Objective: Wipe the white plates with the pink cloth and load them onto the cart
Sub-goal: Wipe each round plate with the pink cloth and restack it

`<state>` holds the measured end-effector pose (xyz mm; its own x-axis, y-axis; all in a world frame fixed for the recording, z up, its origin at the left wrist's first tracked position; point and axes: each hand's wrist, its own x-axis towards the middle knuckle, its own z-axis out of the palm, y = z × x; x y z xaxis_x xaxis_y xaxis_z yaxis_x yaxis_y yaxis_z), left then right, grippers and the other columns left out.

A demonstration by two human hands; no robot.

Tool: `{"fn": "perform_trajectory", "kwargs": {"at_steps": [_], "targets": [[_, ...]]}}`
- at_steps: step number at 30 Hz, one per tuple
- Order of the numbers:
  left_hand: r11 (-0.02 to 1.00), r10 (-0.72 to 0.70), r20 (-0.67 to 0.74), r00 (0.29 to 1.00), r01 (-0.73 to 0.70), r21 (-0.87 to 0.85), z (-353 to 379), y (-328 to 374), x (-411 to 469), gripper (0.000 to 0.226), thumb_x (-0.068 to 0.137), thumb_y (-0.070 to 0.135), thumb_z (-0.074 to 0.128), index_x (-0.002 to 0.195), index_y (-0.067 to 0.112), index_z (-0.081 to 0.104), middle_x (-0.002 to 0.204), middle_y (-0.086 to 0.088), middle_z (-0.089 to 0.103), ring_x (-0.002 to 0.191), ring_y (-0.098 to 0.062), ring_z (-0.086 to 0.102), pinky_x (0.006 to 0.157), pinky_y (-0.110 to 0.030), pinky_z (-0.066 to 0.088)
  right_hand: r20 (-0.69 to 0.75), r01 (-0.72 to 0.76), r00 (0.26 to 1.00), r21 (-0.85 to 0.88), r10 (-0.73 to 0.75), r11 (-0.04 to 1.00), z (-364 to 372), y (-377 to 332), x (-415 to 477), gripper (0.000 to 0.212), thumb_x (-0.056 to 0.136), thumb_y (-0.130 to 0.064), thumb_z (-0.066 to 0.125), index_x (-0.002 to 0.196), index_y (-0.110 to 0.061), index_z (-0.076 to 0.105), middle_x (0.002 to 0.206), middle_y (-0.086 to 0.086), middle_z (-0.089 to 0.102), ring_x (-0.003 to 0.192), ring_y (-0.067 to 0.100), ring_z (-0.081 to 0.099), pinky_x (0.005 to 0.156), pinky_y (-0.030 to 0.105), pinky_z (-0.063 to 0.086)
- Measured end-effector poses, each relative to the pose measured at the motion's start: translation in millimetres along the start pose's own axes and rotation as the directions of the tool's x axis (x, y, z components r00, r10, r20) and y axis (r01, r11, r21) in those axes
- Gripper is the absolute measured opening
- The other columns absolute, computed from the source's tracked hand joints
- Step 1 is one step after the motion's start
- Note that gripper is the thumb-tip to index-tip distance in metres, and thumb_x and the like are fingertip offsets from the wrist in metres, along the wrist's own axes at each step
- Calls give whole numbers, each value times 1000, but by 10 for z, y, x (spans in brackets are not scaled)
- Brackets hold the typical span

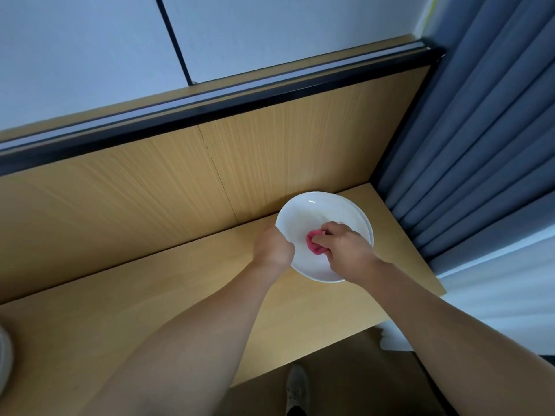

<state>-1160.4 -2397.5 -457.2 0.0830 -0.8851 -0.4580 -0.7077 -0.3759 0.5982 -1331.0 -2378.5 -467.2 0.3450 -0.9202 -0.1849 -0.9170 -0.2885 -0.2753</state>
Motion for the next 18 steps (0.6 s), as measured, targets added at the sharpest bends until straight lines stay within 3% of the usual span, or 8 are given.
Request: {"fn": "perform_trajectory", "kwargs": {"at_steps": [3,6,18], "targets": [[990,-10,-22,1000,7,-138,-97,-59,-157,17,79,1,44,81,18,48,92,-9,64,83,-32,64,65,-38,54,-21,27,999,2,-27,1000,-53,-110,-21,40,87,-5,57,121,-25,65,128,3,52,112,31,50,89,35,48],[972,-16,-51,999,4,-236,-250,-169,-320,23,81,5,43,99,16,51,98,-5,62,88,-29,63,76,-47,58,-7,69,998,-52,-69,996,-133,-319,-34,41,87,-9,57,122,-28,64,130,3,50,114,30,47,91,34,44],[940,-196,-216,956,121,-320,-1039,-1497,-1122,31,91,8,39,119,18,49,97,3,61,87,-23,64,70,-39,57,104,340,938,-90,-331,936,97,-1864,-86,34,87,-11,54,113,-30,64,126,1,51,112,30,46,86,36,45]]}}
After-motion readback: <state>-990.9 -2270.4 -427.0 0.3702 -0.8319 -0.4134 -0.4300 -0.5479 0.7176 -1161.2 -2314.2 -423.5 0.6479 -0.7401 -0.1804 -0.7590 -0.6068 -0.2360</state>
